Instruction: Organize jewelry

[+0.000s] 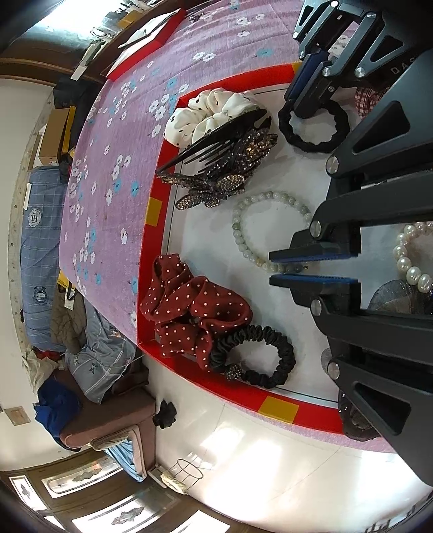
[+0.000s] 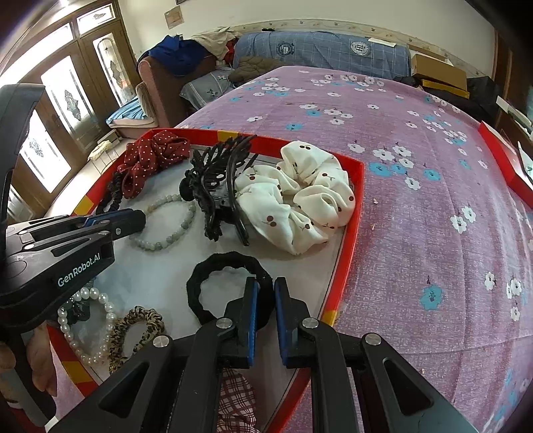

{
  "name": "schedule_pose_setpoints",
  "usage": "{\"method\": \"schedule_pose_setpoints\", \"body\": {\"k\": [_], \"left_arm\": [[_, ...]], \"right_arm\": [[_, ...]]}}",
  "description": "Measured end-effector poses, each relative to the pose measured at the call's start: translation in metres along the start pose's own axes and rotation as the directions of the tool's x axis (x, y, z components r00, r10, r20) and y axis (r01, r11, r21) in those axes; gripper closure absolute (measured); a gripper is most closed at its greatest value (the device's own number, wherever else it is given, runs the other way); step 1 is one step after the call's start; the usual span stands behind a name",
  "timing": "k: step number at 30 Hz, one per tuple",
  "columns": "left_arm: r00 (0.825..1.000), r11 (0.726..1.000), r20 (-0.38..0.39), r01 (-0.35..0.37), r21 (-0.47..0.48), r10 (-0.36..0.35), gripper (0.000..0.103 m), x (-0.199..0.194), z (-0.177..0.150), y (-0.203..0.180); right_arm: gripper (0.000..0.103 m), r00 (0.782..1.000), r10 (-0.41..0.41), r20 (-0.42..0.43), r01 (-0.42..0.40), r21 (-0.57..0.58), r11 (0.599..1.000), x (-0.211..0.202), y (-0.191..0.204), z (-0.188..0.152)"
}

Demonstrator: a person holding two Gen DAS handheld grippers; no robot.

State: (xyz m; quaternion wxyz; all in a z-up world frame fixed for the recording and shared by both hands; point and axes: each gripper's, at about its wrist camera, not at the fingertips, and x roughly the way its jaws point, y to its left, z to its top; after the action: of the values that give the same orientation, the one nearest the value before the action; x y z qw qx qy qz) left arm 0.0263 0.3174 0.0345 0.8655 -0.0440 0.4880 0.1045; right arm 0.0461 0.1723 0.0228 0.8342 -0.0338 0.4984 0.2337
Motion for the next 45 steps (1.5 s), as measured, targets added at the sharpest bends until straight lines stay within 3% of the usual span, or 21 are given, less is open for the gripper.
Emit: {"method": "schedule_pose_setpoints", "body": {"k": [1,2,4,19,24,30,35,39,42,45], "left_arm": [[1.000,1.000,0.000,0.003,-0.004,-0.003,0.082,-0.001,0.000,0.001],[1.000,1.000,0.006,0.005,-0.009,-0.005,0.071,-0.004,0.000,0.001],[1.000,1.000,0.025,0.004,-0.012,-0.004,0.067,-0.010,0.000,0.002],[0.999,0.998,0.051,0.013,-0.061,-0.009,0.058,-0.046,-0.012,0.015],[0.996,0.998,0.082,-0.014,-0.059,0.019,0.038,-0.065,-0.023,0.017],[0.985,0.996,0.162,-0.049,-0.078,0.061,0.026,-0.098,-0.045,0.016],[0.955,0.984,0.250,-0.134,-0.115,0.159,0.019,-0.129,-0.069,0.010],[0.927,0.976,0.316,-0.159,-0.151,0.200,0.012,-0.153,-0.087,0.007],[0.886,0.964,0.386,-0.207,-0.164,0.256,0.007,-0.177,-0.104,-0.001],[0.832,0.949,0.459,-0.257,-0.182,0.313,0.004,-0.202,-0.122,-0.010]], "right_arm": [[0.084,1.000,0.005,0.000,-0.005,0.007,1.000,-0.001,-0.001,0.000],[0.072,1.000,0.007,0.002,-0.007,0.012,1.000,-0.001,-0.002,0.001],[0.064,1.000,0.018,0.016,-0.018,0.016,1.000,-0.005,-0.003,0.001],[0.063,0.998,0.014,0.056,-0.013,-0.021,1.000,-0.035,0.008,-0.008],[0.057,0.997,0.000,0.074,0.002,-0.034,0.999,-0.054,0.007,-0.018],[0.054,0.995,-0.020,0.096,0.022,-0.012,1.000,-0.078,0.000,-0.039],[0.053,0.993,-0.039,0.109,0.038,0.005,0.999,-0.095,-0.003,-0.059],[0.050,0.989,-0.059,0.133,0.059,0.003,0.998,-0.110,-0.002,-0.074],[0.047,0.985,-0.069,0.159,0.069,0.005,0.998,-0.122,-0.002,-0.086],[0.046,0.978,-0.086,0.192,0.087,0.005,0.996,-0.137,0.000,-0.099]]}}
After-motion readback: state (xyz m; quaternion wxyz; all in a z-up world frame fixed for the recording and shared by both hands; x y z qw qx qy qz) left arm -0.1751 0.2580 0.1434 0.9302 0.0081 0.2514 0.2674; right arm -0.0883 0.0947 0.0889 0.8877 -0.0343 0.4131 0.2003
